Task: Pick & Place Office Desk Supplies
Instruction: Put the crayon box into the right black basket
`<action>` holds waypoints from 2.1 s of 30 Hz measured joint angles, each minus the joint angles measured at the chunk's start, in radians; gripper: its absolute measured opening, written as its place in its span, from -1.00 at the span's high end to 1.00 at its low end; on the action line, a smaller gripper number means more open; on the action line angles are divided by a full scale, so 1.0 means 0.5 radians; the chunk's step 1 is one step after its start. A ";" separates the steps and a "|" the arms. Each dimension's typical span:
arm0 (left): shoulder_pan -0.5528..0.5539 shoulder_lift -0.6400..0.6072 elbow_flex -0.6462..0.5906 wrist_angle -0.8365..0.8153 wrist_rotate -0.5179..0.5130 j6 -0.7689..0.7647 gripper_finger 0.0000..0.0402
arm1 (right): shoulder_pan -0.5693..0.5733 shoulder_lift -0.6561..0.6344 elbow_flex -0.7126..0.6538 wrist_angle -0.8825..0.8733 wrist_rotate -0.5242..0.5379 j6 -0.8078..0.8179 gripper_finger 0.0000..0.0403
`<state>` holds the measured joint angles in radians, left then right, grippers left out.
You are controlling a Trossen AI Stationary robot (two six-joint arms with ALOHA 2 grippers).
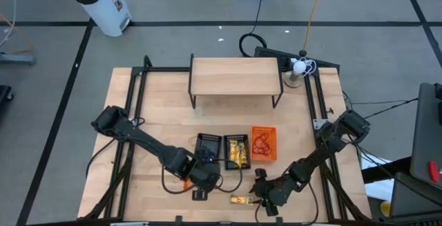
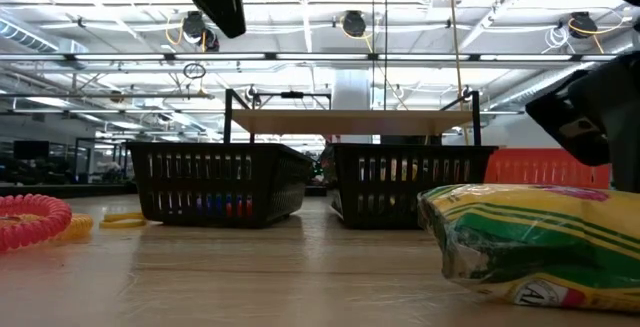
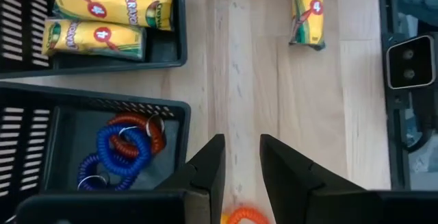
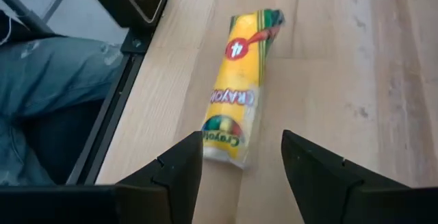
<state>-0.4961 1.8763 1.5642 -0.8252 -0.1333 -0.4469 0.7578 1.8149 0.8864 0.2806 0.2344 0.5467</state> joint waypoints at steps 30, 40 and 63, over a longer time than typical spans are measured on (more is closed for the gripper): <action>0.008 0.000 0.000 -0.034 0.000 -0.021 0.53 | 0.003 0.002 0.000 0.075 -0.159 0.194 0.07; 0.010 0.000 0.000 -0.034 0.000 -0.028 0.53 | -0.073 0.147 0.000 0.182 -0.219 0.194 0.07; 0.010 0.000 0.000 -0.036 0.000 -0.069 0.53 | -0.142 0.126 -0.004 0.225 -0.303 0.103 0.88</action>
<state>-0.4911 1.8763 1.5642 -0.8432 -0.1333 -0.4816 0.6868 1.8781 0.8844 0.3932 0.0829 0.5983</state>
